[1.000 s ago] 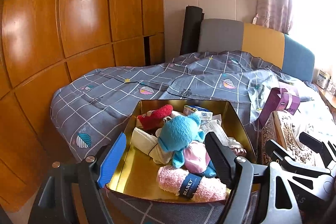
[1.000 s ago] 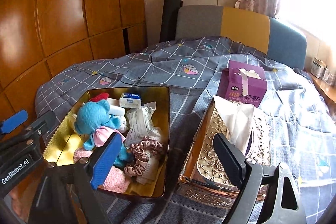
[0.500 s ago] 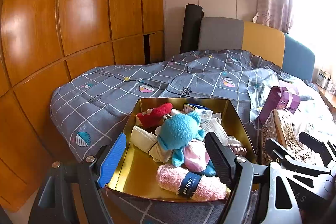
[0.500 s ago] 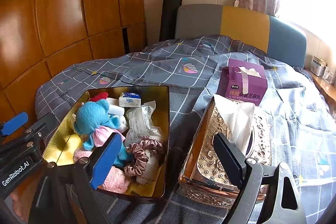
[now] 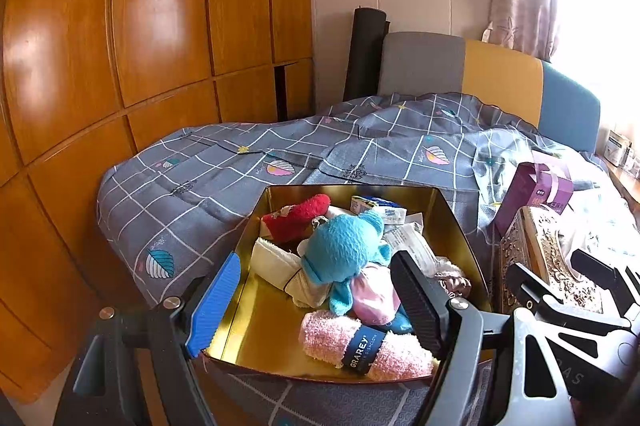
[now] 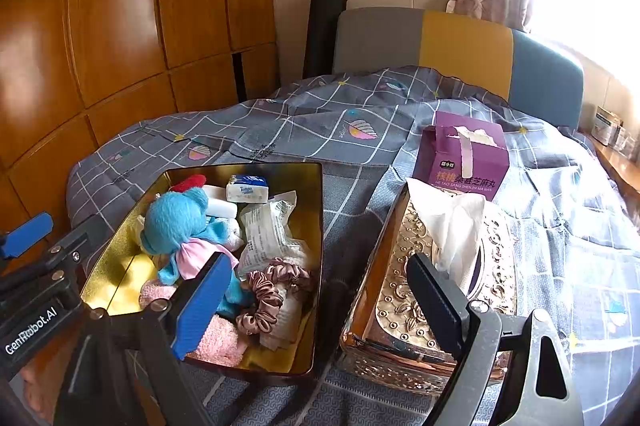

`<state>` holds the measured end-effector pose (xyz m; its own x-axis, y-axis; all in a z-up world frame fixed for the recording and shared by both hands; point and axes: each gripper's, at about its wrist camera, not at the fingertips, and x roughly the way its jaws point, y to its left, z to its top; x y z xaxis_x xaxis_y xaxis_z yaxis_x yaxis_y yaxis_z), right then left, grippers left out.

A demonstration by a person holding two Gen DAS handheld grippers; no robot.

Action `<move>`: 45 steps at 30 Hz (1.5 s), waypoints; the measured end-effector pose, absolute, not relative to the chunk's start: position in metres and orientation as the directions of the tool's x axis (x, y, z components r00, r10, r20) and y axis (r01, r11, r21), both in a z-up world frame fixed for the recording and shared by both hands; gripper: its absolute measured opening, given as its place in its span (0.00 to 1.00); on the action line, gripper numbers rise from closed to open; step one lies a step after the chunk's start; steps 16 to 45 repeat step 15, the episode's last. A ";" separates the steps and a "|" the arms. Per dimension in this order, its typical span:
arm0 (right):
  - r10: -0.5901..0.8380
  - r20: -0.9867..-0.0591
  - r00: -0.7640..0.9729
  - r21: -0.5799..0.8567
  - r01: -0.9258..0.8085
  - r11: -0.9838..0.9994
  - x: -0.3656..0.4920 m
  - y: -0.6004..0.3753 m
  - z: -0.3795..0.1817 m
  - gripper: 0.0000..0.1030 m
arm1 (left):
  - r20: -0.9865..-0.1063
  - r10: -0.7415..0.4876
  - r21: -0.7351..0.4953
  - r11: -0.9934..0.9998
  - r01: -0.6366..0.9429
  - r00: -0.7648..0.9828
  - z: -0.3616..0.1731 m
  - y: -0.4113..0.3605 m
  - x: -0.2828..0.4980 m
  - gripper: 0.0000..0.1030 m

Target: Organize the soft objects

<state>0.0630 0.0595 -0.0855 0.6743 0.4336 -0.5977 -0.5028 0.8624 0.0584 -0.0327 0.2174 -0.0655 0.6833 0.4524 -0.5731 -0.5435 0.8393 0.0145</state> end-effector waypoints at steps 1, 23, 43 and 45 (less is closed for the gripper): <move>0.433 -0.598 0.674 0.058 -0.503 0.863 0.063 0.060 -0.086 0.87 | -0.575 0.452 0.016 0.840 -0.543 0.682 -0.066 0.218 -0.032 0.76; 0.430 -0.587 0.686 0.055 -0.496 0.866 0.060 0.059 -0.084 0.87 | -0.555 0.459 0.032 0.845 -0.534 0.694 -0.069 0.216 -0.035 0.76; 0.430 -0.587 0.686 0.055 -0.496 0.866 0.060 0.059 -0.084 0.87 | -0.555 0.459 0.032 0.845 -0.534 0.694 -0.069 0.216 -0.035 0.76; 0.430 -0.587 0.686 0.055 -0.496 0.866 0.060 0.059 -0.084 0.87 | -0.555 0.459 0.032 0.845 -0.534 0.694 -0.069 0.216 -0.035 0.76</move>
